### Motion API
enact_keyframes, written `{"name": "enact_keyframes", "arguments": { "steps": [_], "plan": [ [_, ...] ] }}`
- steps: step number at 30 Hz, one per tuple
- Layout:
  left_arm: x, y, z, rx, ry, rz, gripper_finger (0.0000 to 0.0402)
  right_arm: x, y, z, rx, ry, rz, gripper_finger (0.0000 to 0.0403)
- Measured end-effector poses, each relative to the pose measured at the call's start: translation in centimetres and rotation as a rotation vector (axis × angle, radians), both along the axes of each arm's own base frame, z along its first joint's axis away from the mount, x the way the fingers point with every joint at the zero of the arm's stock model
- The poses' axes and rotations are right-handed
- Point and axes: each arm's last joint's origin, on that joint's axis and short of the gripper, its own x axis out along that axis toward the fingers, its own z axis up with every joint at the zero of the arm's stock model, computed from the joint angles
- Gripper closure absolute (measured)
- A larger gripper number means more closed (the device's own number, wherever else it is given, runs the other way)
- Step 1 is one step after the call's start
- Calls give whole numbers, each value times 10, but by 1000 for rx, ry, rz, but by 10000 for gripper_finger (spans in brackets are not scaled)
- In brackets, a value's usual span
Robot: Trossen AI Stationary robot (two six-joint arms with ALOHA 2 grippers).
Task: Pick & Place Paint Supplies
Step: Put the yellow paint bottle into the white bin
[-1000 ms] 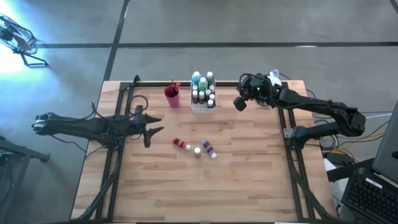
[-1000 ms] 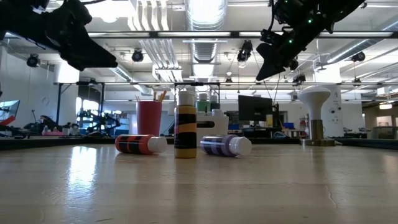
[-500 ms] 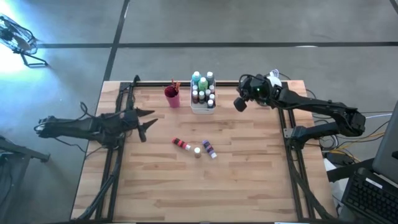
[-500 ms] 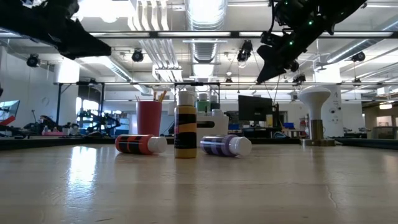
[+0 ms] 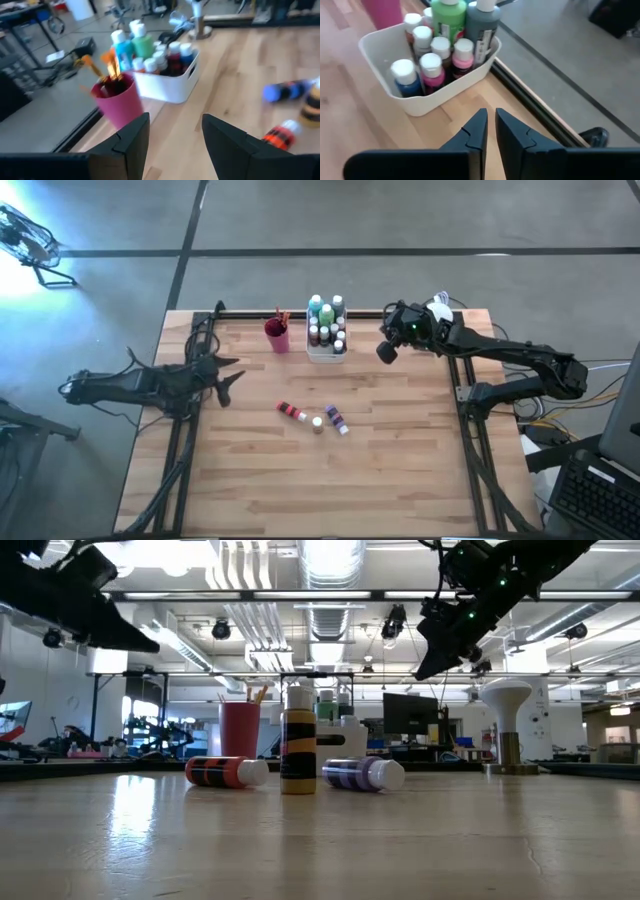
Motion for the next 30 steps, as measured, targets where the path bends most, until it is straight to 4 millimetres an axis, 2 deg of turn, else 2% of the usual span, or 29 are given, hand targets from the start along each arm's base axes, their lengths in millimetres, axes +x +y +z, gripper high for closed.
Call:
{"name": "enact_keyframes", "arguments": {
  "steps": [8, 17, 24, 30],
  "plan": [
    [-3, 1, -3, 13, 34, 34, 213, 1, 1, 0, 28, -23, 9, 368],
    [-3, 1, -3, 25, 43, 29, 213, 2, 0, 3, 16, -53, 8, 341],
    [-3, 1, -3, 25, 43, 28, 213, 9, -3, 16, -15, -234, -23, 317],
    [-3, 1, -3, 25, 43, 28, 213, 9, -3, 16, -32, -207, 5, 300]
  ]
}}
